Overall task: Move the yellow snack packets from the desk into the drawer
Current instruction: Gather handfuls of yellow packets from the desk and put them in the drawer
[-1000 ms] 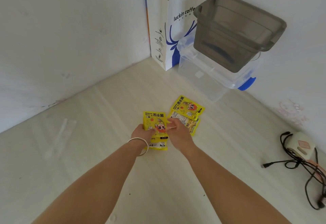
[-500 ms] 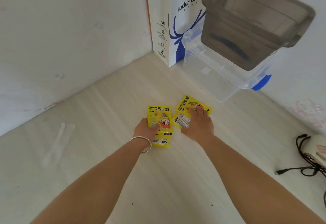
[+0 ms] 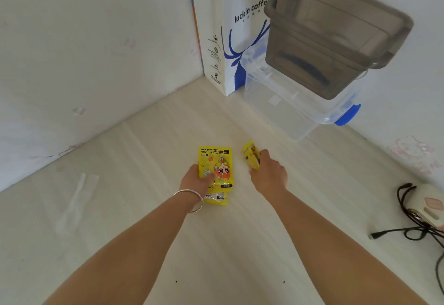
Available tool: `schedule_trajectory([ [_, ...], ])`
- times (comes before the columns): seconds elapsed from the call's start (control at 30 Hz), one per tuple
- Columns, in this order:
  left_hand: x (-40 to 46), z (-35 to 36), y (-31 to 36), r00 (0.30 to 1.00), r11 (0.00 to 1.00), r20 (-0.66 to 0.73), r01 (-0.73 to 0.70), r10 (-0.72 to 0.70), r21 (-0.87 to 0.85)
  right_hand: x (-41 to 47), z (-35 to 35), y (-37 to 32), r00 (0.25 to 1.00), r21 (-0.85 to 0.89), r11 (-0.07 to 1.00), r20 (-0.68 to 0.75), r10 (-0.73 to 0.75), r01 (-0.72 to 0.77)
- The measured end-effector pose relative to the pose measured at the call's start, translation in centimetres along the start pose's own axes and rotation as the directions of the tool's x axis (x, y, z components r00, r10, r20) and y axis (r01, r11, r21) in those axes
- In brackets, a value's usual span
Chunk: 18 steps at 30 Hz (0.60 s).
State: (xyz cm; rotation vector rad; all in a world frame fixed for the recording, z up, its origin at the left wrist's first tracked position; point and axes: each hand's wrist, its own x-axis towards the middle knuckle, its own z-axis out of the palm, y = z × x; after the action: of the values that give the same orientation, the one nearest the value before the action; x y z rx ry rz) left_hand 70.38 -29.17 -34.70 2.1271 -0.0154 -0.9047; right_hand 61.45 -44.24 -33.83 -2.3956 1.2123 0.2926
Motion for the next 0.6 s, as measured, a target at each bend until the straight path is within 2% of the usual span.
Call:
schedule_trajectory([
  [0.03, -0.2, 0.0, 0.2, 1.000, 1.000, 0.006, 0.002, -0.002, -0.015, 0.0, -0.4, 0.3, 0.994, 0.234, 0.967, 0.056, 0.092, -0.103],
  [0.1, -0.8, 0.0, 0.5, 1.000, 0.998, 0.028, -0.004, 0.006, -0.059, -0.3, -0.8, 1.5, 0.970, 0.634, 0.734, 0.172, 0.174, -0.244],
  [0.17, -1.6, 0.2, 0.9, 0.997, 0.997, 0.066, -0.029, 0.034, -0.073, -1.6, -1.3, 2.8, 0.941, 0.822, 0.460, 0.268, 0.206, -0.335],
  [0.23, -2.4, 0.5, 1.3, 0.991, 0.996, 0.113, -0.057, 0.065, -0.074, -3.3, -1.7, 4.2, 0.905, 0.888, 0.212, 0.362, 0.222, -0.408],
  [0.3, -3.5, 1.2, 1.6, 0.980, 0.992, 0.166, -0.094, 0.106, -0.081, -5.5, -1.8, 5.4, 0.888, 0.906, 0.059, 0.396, 0.232, -0.420],
  [0.47, -7.2, 4.1, 1.2, 0.910, 0.976, 0.360, -0.219, 0.204, 0.001, -12.3, -1.6, 9.0, 0.865, 0.924, -0.204, 0.376, 0.333, -0.324],
  [0.6, -11.3, 7.3, 0.2, 0.828, 0.948, 0.504, -0.313, 0.245, 0.053, -18.8, -0.8, 12.4, 0.819, 0.921, -0.309, 0.361, 0.447, -0.237],
])
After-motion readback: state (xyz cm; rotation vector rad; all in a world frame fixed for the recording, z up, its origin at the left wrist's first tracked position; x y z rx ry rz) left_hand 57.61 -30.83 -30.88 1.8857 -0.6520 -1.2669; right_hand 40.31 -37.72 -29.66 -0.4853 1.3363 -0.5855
